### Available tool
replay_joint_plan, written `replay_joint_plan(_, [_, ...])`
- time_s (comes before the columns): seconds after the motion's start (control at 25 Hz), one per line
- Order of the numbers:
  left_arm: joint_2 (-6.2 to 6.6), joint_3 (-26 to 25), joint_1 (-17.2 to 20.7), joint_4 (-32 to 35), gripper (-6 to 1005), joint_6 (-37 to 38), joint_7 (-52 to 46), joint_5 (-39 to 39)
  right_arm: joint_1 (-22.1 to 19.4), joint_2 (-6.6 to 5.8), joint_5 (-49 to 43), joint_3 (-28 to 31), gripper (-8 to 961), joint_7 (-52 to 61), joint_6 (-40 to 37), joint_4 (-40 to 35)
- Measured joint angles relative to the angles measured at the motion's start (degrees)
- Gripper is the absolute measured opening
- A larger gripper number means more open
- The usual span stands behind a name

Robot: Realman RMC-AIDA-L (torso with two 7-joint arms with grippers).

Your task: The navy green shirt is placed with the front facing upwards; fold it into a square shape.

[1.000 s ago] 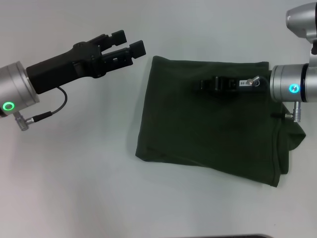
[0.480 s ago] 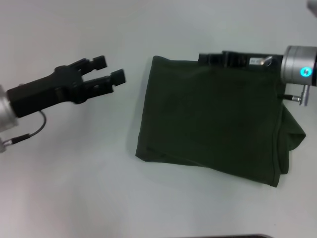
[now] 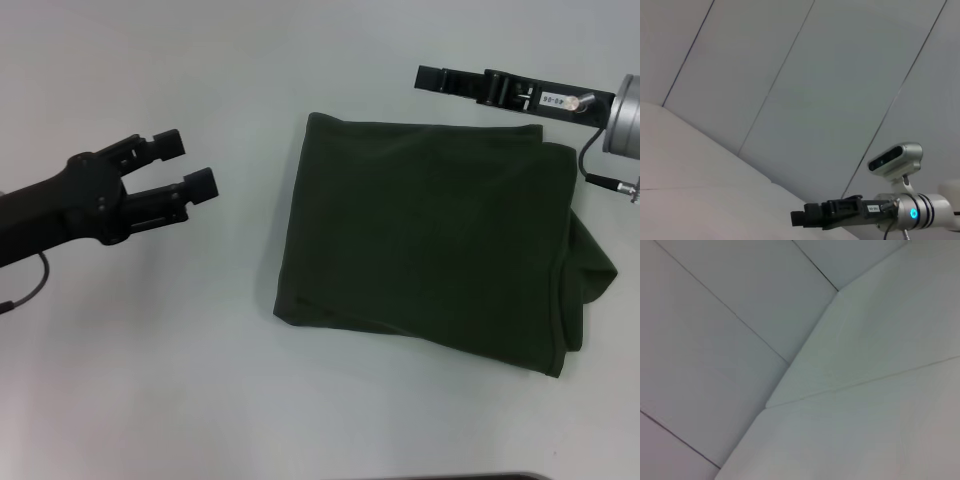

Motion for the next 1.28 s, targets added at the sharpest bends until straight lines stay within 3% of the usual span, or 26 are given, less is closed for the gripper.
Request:
replay_joint_plan(0.24, [0.47,-0.15,-0.49,1.62,947,2.18,-1.12,6.96,-0.79,-0.28,-0.04,0.28,377,-1.38,-2.45,-0.16])
replay_joint_plan(0.36, [0.43,-0.26,-0.08,2.28,947,2.52,-0.9,10.31,-1.23,-0.32,0.04,0.82,528,-1.11,-2.5,-0.23])
replay_joint_plan(0.68, [-1.01,0.23,1.59,0.99,946,1.01,4.31,11.43,-1.53,-0.53,0.1,1.69,836,-0.69,-2.98,-0.34])
replay_joint_plan(1.28, [-1.53,3.49,-2.05,-13.01,946,-11.79,19.58,11.06,-1.78,-2.25,0.02,1.85,827,1.84,-3.02,-0.47])
